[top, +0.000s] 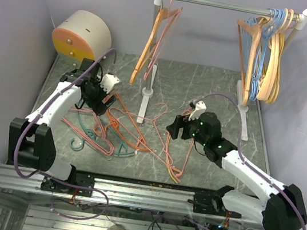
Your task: Organize the hangers
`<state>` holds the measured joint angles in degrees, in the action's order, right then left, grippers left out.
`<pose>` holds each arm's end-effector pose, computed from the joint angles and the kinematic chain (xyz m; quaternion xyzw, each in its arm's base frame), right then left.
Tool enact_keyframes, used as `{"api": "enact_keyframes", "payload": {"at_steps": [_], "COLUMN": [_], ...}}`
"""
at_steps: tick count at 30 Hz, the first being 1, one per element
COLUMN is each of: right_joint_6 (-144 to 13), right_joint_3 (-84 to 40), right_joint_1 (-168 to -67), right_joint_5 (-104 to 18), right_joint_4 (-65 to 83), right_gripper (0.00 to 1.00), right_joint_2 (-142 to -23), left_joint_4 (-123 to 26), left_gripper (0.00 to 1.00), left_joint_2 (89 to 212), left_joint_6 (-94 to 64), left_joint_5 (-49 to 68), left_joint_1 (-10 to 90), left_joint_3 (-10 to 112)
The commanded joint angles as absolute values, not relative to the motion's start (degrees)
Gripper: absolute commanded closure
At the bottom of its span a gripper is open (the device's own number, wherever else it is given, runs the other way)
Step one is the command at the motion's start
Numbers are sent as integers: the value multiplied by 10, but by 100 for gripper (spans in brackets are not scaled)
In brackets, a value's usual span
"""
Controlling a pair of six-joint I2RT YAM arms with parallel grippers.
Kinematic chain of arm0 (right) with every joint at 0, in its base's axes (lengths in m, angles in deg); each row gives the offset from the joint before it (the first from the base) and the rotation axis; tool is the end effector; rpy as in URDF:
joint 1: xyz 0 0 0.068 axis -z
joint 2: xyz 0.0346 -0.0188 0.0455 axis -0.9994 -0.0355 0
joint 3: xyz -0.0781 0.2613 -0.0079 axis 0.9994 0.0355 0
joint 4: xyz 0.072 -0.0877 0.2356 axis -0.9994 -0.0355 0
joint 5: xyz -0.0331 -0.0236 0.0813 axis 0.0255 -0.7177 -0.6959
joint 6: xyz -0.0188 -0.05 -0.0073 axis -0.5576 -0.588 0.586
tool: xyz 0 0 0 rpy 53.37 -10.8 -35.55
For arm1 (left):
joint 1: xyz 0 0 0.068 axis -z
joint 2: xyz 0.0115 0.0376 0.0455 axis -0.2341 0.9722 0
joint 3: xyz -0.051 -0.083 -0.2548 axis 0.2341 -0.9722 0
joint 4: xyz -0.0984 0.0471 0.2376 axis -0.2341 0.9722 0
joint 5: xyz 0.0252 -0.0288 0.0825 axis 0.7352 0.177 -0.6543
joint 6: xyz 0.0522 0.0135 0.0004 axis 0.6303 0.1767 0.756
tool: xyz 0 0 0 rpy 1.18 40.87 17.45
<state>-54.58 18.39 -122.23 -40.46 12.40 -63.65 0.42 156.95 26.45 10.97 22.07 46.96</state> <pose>0.1980 0.1388 0.2457 -0.1429 0.8246 0.2741 0.4737 0.2844 -0.0486 0.2776 0.3334 0.9062 -0.0349 0.2577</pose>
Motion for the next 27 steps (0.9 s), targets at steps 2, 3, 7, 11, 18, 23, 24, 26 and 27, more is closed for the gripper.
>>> {"api": "enact_keyframes", "payload": {"at_steps": [2, 3, 7, 11, 18, 23, 24, 26, 27], "right_joint_6": [-518, -517, -516, -514, -524, -539, -539, -537, -535], "right_joint_3": [198, 197, 196, 189, 178, 163, 161, 158, 157], "right_joint_1": [-1241, -1249, -1293, -1324, -1330, -1330, -1330, -1330, -1330], "right_joint_5": [-429, -429, -408, -388, -357, -361, -364, -374, -376], "right_joint_4": [137, 134, 122, 123, 145, 159, 164, 175, 177], "right_gripper": [35, 38, 43, 46, 49, 50, 53, 60, 61], "right_joint_2": [-680, -688, -720, -763, -827, -872, -878, -890, -896], "left_joint_4": [-30, -33, -40, -44, -27, -27, -28, -31, -32], "left_gripper": [4, 4, 4, 2, 0, 0, 0, 0, 0], "left_joint_2": [1587, 1585, 1575, 1559, 1553, 1545, 1545, 1543, 1543], "left_joint_6": [268, 264, 257, 257, 274, 281, 281, 282, 281], "left_joint_5": [158, 158, 146, 130, 139, 136, 136, 133, 132], "left_joint_1": [214, 214, 213, 210, 185, 170, 168, 166, 165], "left_joint_3": [451, 450, 448, 444, 446, 443, 442, 438, 437]}}
